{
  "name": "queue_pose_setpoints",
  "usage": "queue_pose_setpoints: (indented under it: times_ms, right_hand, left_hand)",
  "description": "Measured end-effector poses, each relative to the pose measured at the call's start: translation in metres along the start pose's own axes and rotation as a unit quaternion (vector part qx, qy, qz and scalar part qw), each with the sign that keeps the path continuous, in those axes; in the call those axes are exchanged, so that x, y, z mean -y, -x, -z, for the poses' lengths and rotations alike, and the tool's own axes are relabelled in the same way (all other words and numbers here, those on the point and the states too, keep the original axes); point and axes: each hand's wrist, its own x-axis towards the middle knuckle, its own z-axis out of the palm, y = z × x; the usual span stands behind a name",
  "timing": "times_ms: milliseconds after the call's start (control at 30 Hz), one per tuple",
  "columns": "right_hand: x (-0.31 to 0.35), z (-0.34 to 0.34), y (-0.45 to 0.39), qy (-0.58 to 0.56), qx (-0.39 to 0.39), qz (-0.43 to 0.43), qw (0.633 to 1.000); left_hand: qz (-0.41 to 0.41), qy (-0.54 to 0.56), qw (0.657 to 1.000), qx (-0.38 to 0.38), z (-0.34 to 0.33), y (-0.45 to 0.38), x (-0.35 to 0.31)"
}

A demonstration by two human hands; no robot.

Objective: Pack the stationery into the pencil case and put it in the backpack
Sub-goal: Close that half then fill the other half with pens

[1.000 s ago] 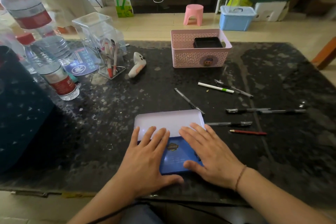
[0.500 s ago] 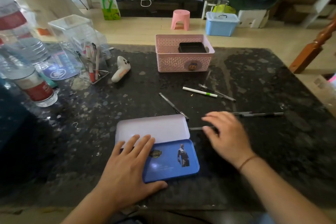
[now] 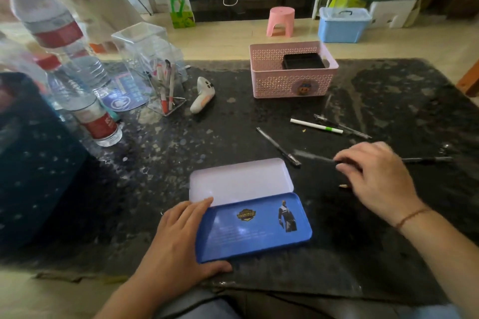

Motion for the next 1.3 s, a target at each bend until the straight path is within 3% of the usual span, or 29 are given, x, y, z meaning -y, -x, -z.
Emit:
queue_pose_setpoints:
  times_ms: [67, 133, 200, 333, 600, 800, 900, 1100, 1167, 1233, 1300]
  right_hand:
    - [0.04, -0.002, 0.011, -0.043, 0.014, 0.102, 0.994]
    - [0.078, -0.017, 0.022, -0.024, 0.054, 0.178, 0.982]
    - [0.104, -0.038, 0.031, -0.01, 0.095, 0.217, 0.972]
    - [0.123, -0.064, 0.034, -0.046, 0.118, 0.188, 0.974]
    - [0.124, -0.073, 0.028, -0.154, 0.103, 0.113, 0.976]
    - [0.109, -0.07, 0.029, -0.145, 0.089, 0.118, 0.978]
    - [0.106, -0.066, 0.028, -0.09, 0.079, 0.13, 0.984]
    - [0.091, -0.06, 0.016, -0.106, 0.098, 0.146, 0.979]
    - [0.079, -0.057, 0.004, -0.162, 0.045, 0.089, 0.982]
    - [0.062, -0.061, -0.017, -0.171, 0.007, -0.027, 0.985]
    - [0.045, -0.071, -0.037, -0.132, 0.049, -0.132, 0.981]
  left_hand:
    - [0.03, 0.107, 0.994, 0.011, 0.0, 0.005, -0.004]
    - [0.051, 0.196, 0.979, -0.026, 0.0, 0.007, -0.009]
    - [0.054, 0.195, 0.976, -0.084, -0.001, 0.005, -0.012]
    - [0.027, 0.113, 0.98, -0.159, -0.005, -0.004, -0.011]
    - [0.044, 0.092, 0.984, -0.143, -0.001, -0.02, -0.006]
    - [0.066, 0.085, 0.985, -0.134, 0.001, -0.021, -0.009]
    - [0.122, 0.117, 0.975, -0.143, 0.0, -0.023, -0.013]
    - [0.184, 0.152, 0.961, -0.136, 0.0, -0.031, -0.017]
    - [0.177, 0.155, 0.963, -0.131, 0.001, -0.03, -0.016]
    - [0.16, 0.155, 0.966, -0.131, 0.001, -0.028, -0.014]
    - [0.146, 0.161, 0.967, -0.133, 0.002, -0.026, -0.012]
